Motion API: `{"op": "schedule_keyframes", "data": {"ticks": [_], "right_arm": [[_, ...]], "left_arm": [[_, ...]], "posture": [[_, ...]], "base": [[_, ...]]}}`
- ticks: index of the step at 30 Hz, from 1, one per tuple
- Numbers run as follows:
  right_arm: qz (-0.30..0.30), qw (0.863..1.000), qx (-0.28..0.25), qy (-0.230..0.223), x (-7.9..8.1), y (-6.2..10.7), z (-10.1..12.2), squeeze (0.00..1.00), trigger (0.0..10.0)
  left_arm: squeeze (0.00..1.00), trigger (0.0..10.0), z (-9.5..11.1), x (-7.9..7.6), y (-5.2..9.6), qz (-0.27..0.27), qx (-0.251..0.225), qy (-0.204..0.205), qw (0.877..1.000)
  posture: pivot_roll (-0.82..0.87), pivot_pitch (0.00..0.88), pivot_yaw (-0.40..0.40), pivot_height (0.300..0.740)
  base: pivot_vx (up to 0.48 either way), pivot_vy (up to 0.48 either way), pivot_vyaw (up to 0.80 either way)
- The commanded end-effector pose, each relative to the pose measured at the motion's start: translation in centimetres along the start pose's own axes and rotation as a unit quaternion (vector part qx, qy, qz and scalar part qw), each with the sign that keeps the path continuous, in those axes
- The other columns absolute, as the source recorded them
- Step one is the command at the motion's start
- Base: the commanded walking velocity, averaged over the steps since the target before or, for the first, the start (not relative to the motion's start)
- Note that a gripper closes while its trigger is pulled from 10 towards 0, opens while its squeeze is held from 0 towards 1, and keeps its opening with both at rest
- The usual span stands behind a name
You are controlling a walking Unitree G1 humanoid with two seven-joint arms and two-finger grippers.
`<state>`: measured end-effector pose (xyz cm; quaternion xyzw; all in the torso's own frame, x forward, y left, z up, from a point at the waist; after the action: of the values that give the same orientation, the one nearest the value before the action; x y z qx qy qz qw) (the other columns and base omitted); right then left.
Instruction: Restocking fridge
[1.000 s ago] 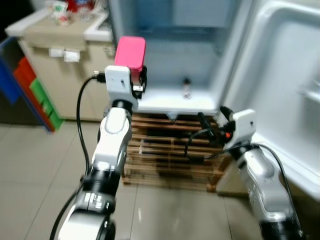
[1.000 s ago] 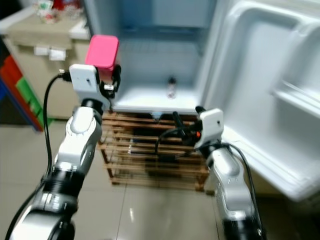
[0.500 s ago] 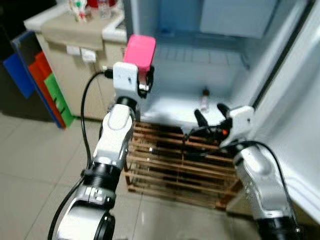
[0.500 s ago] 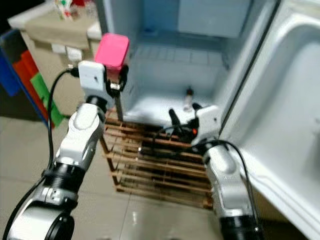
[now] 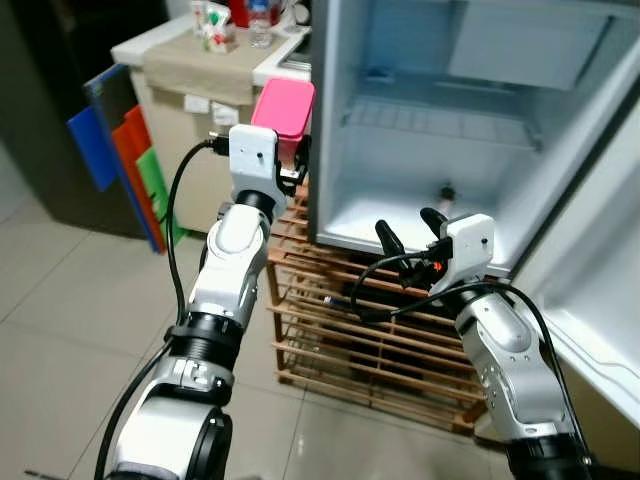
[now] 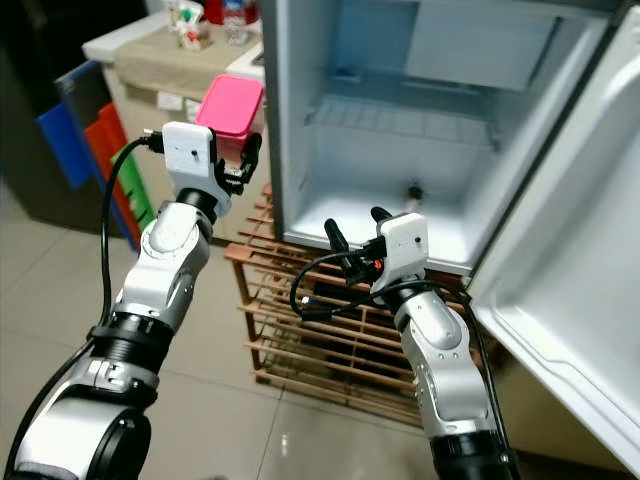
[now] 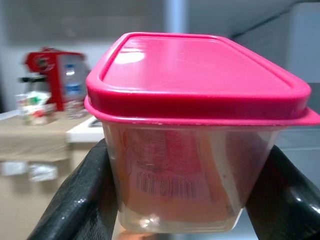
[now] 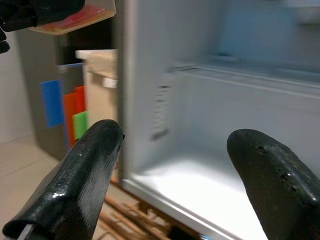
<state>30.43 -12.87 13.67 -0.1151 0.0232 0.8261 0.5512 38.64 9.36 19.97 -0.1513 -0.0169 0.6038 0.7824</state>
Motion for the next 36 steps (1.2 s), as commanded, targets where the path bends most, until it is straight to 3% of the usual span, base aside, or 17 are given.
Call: {"op": "schedule_keyframes", "data": {"ticks": [1, 6, 24, 29, 36], "right_arm": [[-0.01, 1.0, 0.0, 0.008, -0.5, 0.2, 0.2, 0.0, 10.0], [-0.013, 1.0, 0.002, 0.009, -0.6, 0.5, 0.0, 0.0, 10.0], [-0.009, 1.0, 0.004, 0.01, -0.6, 0.5, 0.1, 0.0, 10.0], [-0.007, 1.0, 0.005, 0.01, -0.6, 0.7, 0.0, 0.0, 10.0], [-0.006, 1.0, 0.009, 0.02, -0.5, 1.5, 0.2, 0.0, 10.0]], "left_arm": [[0.0, 10.0, 0.2, -0.9, -0.5, -0.017, -0.002, 0.0, 1.0], [0.0, 10.0, 0.3, -1.0, -0.8, -0.02, -0.004, -0.005, 1.0], [0.0, 10.0, 1.0, -0.1, -1.7, -0.01, -0.013, -0.015, 1.0], [0.0, 10.0, 1.2, 0.7, -2.4, 0.004, -0.005, -0.023, 1.0], [0.0, 10.0, 1.9, 0.2, -3.7, -0.002, 0.005, -0.022, 1.0]], "posture": [[-0.12, 0.0, 0.011, 0.74], [-0.12, 0.0, 0.011, 0.74], [-0.12, 0.0, 0.009, 0.74], [-0.13, 0.0, 0.008, 0.74], [-0.17, 0.0, 0.03, 0.74]], "base": [[0.416, 0.0, 0.0], [0.433, 0.0, 0.0], [0.0, 0.0, 0.0], [0.0, 0.0, 0.0], [0.0, 0.0, 0.0]]}}
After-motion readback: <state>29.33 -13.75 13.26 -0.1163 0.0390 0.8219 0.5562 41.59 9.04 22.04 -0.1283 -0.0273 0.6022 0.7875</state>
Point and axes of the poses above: a point about 5 cm out from each wrist's last joint towards the gripper, its own y axis pointing back from the gripper into the wrist, its own z axis along the axis of the wrist's last joint, x = y × z, the point moved 2 cm from there along -y, pointing out of the wrist towards the gripper, and after that the axes turned 11 degrees about y, right-handed, at the moved point
